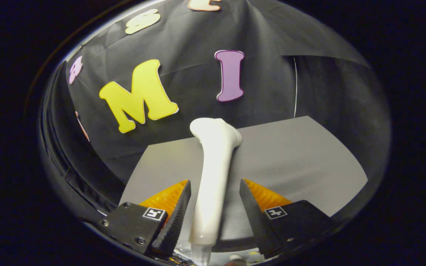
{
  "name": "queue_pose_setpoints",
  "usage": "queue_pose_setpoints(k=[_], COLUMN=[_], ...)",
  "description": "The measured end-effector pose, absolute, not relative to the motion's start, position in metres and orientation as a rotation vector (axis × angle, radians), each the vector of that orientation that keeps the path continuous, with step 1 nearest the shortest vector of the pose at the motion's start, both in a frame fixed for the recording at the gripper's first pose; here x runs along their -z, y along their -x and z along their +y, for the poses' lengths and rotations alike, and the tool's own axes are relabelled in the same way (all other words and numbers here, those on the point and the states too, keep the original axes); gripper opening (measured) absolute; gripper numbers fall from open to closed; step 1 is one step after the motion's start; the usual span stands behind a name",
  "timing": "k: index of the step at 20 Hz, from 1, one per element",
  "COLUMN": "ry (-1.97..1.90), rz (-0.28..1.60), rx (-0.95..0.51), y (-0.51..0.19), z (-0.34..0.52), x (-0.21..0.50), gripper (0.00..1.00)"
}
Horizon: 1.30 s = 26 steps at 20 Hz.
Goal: Iron the clothes twice with a garment steamer, once on the left side and once on the right side.
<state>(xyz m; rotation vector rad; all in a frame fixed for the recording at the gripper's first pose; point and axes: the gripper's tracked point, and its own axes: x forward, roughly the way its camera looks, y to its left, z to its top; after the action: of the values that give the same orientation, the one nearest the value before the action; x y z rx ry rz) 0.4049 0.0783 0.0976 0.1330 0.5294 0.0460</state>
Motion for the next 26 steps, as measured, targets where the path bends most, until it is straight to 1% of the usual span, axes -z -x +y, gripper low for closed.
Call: queue_pose_setpoints(k=[3,5,6,7,10,14,17,20,23,26], ry=[-0.117,-0.117,-0.123,-0.127,-0.111,-0.099,-0.109,-0.161,-0.187,-0.2], rz=[0.596,0.623,0.637,0.641,0.671,0.659,0.568,0.479,0.397,0.364], rx=[-0.04,-0.047,-0.047,-0.049,-0.011,0.023,0.091,0.11,0.087,0.056], y=[-0.414,-0.419,-0.421,-0.421,-0.421,-0.422,-0.417,-0.384,-0.339,-0.293], z=[0.077,0.079,0.08,0.082,0.083,0.087,0.081,0.088,0.098,0.107], x=[-0.088,-0.085,-0.083,-0.083,-0.081,-0.083,-0.1,-0.119,-0.127,-0.118], gripper=[0.77,0.71,0.65,0.64,0.49,0.4,0.37,0.37,0.37,0.37])
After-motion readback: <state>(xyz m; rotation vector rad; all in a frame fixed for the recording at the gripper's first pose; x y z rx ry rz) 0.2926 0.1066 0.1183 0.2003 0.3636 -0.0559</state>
